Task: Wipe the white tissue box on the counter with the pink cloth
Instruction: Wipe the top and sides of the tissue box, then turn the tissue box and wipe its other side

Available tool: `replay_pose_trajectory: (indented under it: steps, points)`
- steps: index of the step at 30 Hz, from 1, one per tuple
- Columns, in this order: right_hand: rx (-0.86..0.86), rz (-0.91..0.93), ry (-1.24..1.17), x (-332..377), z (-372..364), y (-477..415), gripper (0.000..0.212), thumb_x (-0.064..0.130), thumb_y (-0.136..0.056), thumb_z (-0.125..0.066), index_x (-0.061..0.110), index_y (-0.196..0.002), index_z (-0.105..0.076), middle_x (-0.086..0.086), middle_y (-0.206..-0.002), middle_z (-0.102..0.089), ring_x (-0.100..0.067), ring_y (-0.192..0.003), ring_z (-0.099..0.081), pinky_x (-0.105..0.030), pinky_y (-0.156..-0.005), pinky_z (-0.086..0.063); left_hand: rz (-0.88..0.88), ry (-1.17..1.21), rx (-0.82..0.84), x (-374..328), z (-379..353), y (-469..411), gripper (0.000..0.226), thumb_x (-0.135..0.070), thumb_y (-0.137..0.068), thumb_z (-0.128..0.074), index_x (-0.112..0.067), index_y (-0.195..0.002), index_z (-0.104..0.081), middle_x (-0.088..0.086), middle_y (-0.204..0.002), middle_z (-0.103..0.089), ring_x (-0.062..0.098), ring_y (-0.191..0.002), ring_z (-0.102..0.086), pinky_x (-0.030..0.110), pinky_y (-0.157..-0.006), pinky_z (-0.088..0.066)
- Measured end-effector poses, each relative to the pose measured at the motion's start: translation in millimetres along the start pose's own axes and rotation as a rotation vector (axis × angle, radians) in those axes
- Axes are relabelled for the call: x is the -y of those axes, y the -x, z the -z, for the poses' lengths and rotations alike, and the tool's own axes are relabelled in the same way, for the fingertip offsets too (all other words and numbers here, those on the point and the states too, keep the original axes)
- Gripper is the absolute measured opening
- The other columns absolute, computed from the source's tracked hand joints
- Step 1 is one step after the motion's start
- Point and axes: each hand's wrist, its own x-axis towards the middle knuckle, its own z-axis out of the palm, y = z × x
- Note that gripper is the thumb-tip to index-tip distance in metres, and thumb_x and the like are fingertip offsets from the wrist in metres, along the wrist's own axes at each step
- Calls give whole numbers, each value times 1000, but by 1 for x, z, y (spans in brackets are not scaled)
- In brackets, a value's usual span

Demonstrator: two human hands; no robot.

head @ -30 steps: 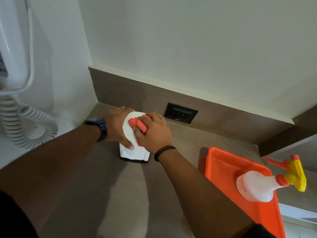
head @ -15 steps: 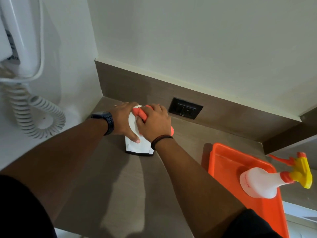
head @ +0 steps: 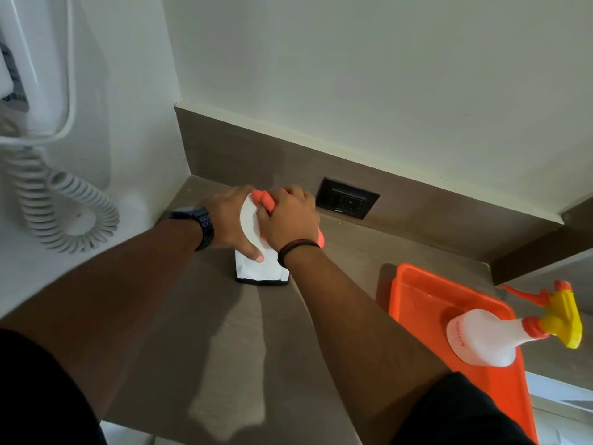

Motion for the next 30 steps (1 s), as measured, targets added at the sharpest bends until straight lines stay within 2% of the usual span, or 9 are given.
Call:
replay_pose_trajectory:
  steps: [9,12,15,16,18,21,25,27,30]
  points:
    - [3,192,-38,-31,8,30,33,31,-85,-65,20,-115,-72,-7,-120,-67,-32,-117,-54,-47,-96,-47,123,-82,-50,-6,-10,10,123,-73,-22,-77,-25,-130,-42,1,-126,-55,24,-108,-54,43,-90,-47]
    - [-126,-116,-299,-46,10,37,30,27,-81,-62,23,-108,-75,-9,-107,-72,-30,-104,-63,-44,-92,-52,292,-47,-157,-26,-15,22,121,-71,-23,-80,-26,-129,-43,4,-128,-55,28,-114,-54,47,-95,-44]
    - [-258,-513,-656,-61,15,44,21,29,-80,-59,28,-92,-77,0,-77,-76,-17,-79,-71,-41,-82,-59,271,-183,-623,-66,-40,28,109,-64,-36,-88,-11,-123,-50,20,-117,-62,37,-105,-60,51,-88,-51]
    - [-285,-564,-717,-66,15,47,15,30,-80,-61,30,-84,-76,7,-70,-74,-8,-70,-71,-41,-78,-61,372,-48,-613,-78,-45,30,109,-65,-47,-84,-9,-131,-45,22,-128,-56,39,-114,-54,51,-95,-44]
    - [-323,-577,-770,-77,14,54,15,32,-80,-64,33,-67,-70,19,-58,-69,4,-57,-66,-37,-69,-62,642,206,-273,-88,-46,25,122,-78,-56,-68,-13,-147,-20,15,-155,-24,36,-138,-25,52,-111,-19]
    - [-353,-596,-841,-89,14,59,10,35,-79,-66,36,-71,-72,9,-74,-75,-7,-73,-72,-39,-73,-62,508,-71,-149,-64,-24,4,150,-90,-32,-65,-20,-149,-2,12,-159,-1,35,-144,-4,55,-114,-7]
    - [-404,-601,-839,-102,14,62,18,40,-81,-64,48,-65,-68,21,-60,-69,-7,-68,-70,-41,-76,-63,77,-492,256,-59,9,-21,140,-70,-38,-82,-21,-148,-12,9,-155,-23,32,-139,-24,51,-112,-25]
    - [-415,-613,-870,-106,13,65,20,43,-81,-63,48,-63,-68,20,-58,-68,-8,-67,-71,-42,-77,-63,62,-528,281,-59,13,-24,126,-65,-40,-82,-20,-143,-26,7,-142,-39,30,-124,-41,47,-97,-43]
    - [-429,-657,-916,-110,11,65,17,40,-80,-65,46,-65,-70,11,-76,-75,-17,-83,-74,-47,-84,-61,164,-564,181,-66,7,-22,113,-74,-37,-77,-19,-130,-43,7,-124,-50,28,-101,-51,40,-76,-48]
